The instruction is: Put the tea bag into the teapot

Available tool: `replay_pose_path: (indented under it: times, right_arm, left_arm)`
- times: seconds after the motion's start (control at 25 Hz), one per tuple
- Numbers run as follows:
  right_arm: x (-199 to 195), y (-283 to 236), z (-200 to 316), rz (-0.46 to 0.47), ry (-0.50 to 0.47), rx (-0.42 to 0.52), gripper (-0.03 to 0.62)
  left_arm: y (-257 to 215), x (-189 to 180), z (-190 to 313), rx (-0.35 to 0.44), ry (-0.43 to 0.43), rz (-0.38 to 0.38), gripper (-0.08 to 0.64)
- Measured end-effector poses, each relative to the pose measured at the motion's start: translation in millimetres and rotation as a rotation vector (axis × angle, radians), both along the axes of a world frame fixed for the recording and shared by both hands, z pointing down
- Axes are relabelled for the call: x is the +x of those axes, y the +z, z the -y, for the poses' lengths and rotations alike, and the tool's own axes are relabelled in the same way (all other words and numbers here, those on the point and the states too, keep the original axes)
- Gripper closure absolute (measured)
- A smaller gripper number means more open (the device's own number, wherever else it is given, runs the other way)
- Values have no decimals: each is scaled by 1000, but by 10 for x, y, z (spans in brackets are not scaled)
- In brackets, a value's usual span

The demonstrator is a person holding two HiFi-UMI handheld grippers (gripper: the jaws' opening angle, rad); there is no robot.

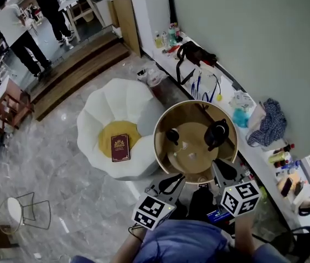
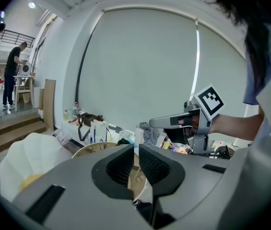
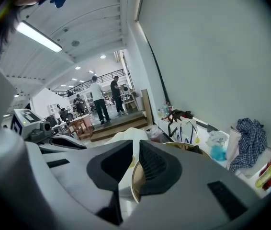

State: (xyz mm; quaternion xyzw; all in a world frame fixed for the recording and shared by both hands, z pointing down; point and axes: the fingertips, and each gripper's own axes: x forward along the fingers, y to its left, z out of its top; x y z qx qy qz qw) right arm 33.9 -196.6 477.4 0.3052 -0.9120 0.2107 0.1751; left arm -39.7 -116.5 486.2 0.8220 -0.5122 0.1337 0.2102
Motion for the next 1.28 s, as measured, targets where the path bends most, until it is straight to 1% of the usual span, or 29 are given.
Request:
replay_pose_path:
  times: [0.32, 0.52, 0.84, 1.04, 1.28]
  right_arm:
    - [36, -110, -318, -10, 19, 31, 540]
    - [27, -119, -461, -17, 7, 43, 540]
    - [21, -138, -567, -24, -25, 59, 541]
    - [-11, -133, -633, -29, -35, 59, 543]
    - [-86, -126, -666, -29, -64, 64, 545]
  left_arm:
    - [-135, 92, -83, 40, 56, -15, 535]
    - [-157, 127, -135, 52, 72, -7, 535]
    - [-207, 192, -138, 74, 80, -7, 535]
    - [-195, 187, -189, 73, 88, 0, 535]
    - [-259, 121, -196, 95, 67, 6, 535]
